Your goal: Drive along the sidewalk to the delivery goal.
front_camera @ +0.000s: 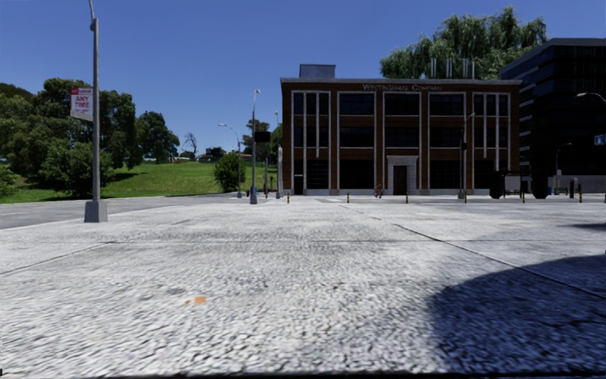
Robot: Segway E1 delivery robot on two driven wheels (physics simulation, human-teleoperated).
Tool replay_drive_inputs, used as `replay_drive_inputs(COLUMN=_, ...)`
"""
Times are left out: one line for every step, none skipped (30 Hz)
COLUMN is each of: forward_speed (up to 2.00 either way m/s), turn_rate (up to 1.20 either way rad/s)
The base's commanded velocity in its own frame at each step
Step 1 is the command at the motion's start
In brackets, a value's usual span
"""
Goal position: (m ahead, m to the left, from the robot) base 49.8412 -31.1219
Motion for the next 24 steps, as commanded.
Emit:
replay_drive_inputs(forward_speed=2.00, turn_rate=0.00)
replay_drive_inputs(forward_speed=2.00, turn_rate=0.00)
replay_drive_inputs(forward_speed=2.00, turn_rate=0.00)
replay_drive_inputs(forward_speed=2.00, turn_rate=0.00)
replay_drive_inputs(forward_speed=2.00, turn_rate=0.00)
replay_drive_inputs(forward_speed=2.00, turn_rate=0.00)
replay_drive_inputs(forward_speed=2.00, turn_rate=0.00)
replay_drive_inputs(forward_speed=2.00, turn_rate=0.00)
replay_drive_inputs(forward_speed=2.00, turn_rate=0.00)
replay_drive_inputs(forward_speed=2.00, turn_rate=0.00)
replay_drive_inputs(forward_speed=2.00, turn_rate=0.00)
replay_drive_inputs(forward_speed=2.00, turn_rate=0.00)
replay_drive_inputs(forward_speed=2.00, turn_rate=0.00)
replay_drive_inputs(forward_speed=2.00, turn_rate=0.00)
replay_drive_inputs(forward_speed=2.00, turn_rate=0.00)
replay_drive_inputs(forward_speed=2.00, turn_rate=0.00)
replay_drive_inputs(forward_speed=2.00, turn_rate=0.00)
replay_drive_inputs(forward_speed=2.00, turn_rate=0.00)
replay_drive_inputs(forward_speed=2.00, turn_rate=0.00)
replay_drive_inputs(forward_speed=2.00, turn_rate=0.00)
replay_drive_inputs(forward_speed=2.00, turn_rate=0.00)
replay_drive_inputs(forward_speed=2.00, turn_rate=0.00)
replay_drive_inputs(forward_speed=2.00, turn_rate=0.00)
replay_drive_inputs(forward_speed=2.00, turn_rate=0.00)
